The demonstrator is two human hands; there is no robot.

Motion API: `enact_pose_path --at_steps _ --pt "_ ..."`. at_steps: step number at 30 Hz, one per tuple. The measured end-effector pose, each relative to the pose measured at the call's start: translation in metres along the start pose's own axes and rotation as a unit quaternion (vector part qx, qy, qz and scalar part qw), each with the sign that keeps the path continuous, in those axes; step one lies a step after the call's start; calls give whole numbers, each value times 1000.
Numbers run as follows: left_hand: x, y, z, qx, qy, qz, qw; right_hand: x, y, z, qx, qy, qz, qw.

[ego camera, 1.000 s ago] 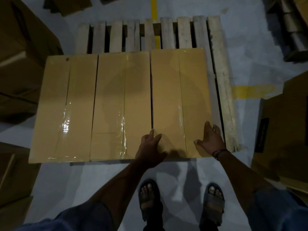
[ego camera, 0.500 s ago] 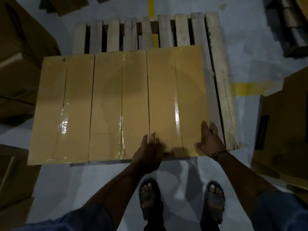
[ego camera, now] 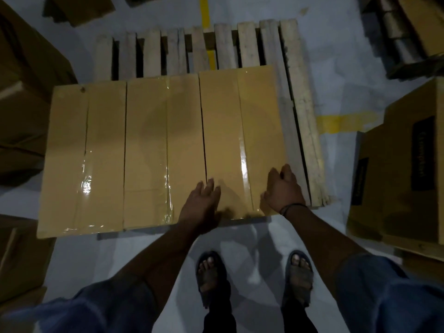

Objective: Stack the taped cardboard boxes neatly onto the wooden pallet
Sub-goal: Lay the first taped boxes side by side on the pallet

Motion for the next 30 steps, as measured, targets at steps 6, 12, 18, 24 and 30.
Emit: enact_pose_path --at_steps 6,12,18,24,30 --pt "5 49 -41 -8 4 -19 1000 37 52 2 -33 0 -58 998" --pt "16 108 -128 -17 -42 -58 997 95 130 -35 -95 -41 -98 990" --pt "35 151 -260 -43 -120 -35 991 165 200 -115 -178 -103 -169 964" --pt "35 143 -405 -67 -190 -6 979 231 232 -235 -247 -161 -193 936" --pt "42 129 -550 -112 -236 26 965 284 262 -370 -279 -221 -207 911"
Point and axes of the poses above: each hand's wrist, its own x-axis away from the middle knuckle, its own y-axis out of the back of the hand, z = x × y, the point moved 9 cm from there along -x, towards the middle knuckle, and after that the axes turned 4 degrees about -x, right-handed, at the moved point
